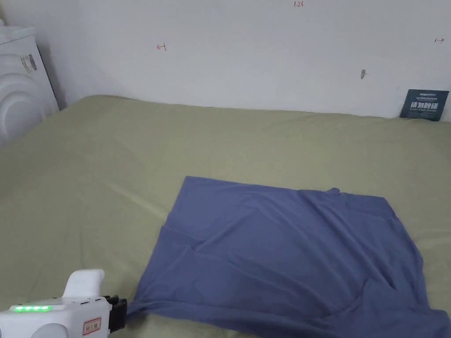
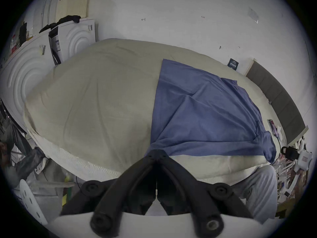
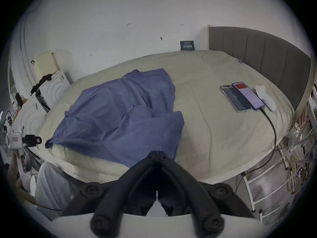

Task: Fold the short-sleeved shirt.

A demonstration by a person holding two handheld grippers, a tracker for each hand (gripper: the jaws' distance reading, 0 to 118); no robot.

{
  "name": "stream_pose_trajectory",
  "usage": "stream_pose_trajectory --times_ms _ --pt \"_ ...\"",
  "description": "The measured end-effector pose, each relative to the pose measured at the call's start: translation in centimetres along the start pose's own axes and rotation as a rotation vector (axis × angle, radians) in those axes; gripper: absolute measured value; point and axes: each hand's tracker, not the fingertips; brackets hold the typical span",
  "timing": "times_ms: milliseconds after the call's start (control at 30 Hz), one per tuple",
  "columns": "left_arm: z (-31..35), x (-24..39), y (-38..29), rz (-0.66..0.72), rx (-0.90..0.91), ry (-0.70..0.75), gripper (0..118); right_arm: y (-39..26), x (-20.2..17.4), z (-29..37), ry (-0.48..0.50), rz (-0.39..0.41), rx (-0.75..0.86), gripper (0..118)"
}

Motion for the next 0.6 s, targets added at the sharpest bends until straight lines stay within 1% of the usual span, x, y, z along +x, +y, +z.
stream_pose_trajectory --times_ms 33,67,100,133,167,233,267,300,333,367,400,433,500,600 --pt "-0.5 0.1 -0.1 0.001 -0.009 0.009 88 -0.1 0.2 0.1 -0.001 -0.004 -0.004 1" --pt "-1.3 -0.2 0.1 0.001 -0.03 0.004 118 -0.2 0.3 0.1 -0.001 -0.007 -0.007 1" --pt "-2.3 -0.5 0.2 -0.004 -0.067 0.011 118 -0.4 0.4 0.0 -0.002 -0.011 -0.014 1" --pt "-2.9 -0.8 0.3 -0.01 -0.052 0.013 116 -0.5 0.5 0.0 -0.001 -0.013 -0.022 1" --pt "-3.2 0.2 -0.1 -0.029 -0.059 0.024 113 -0.7 0.6 0.0 -0.002 -0.011 -0.029 1" --pt "-4.7 0.1 -0.1 -0.04 -0.092 0.052 106 -1.1 1.3 -0.9 -0.01 0.004 -0.043 1" --pt "-5.4 -0.1 -0.1 -0.044 -0.094 0.055 94 -1.3 1.5 -1.1 -0.012 0.01 -0.048 1" --pt "-5.5 0.4 -0.3 -0.049 -0.1 0.064 73 -1.4 1.6 -1.1 -0.015 0.011 -0.055 1" --pt "-5.5 0.4 -0.3 -0.044 -0.097 0.061 47 -1.5 1.7 -1.1 -0.017 0.011 -0.06 1" --pt "-5.4 0.2 -0.3 -0.029 -0.075 0.05 32 -1.6 1.7 -1.5 -0.018 0.009 -0.061 1" --pt "-5.4 0.1 -0.3 -0.014 -0.075 0.007 32 -1.6 1.8 -1.4 -0.018 0.007 -0.063 1" --pt "-3.8 2.0 -0.7 -0.003 -0.071 -0.014 0 -1.6 1.8 -1.4 -0.018 0.007 -0.063 1" --pt "-3.8 2.9 -1.0 -0.036 -0.079 0.017 0 -1.4 1.7 -1.5 -0.019 0.01 -0.061 1" --pt "-3.0 3.4 -1.0 -0.034 -0.068 0.02 0 -1.2 1.9 -1.6 -0.016 0.012 -0.061 1"
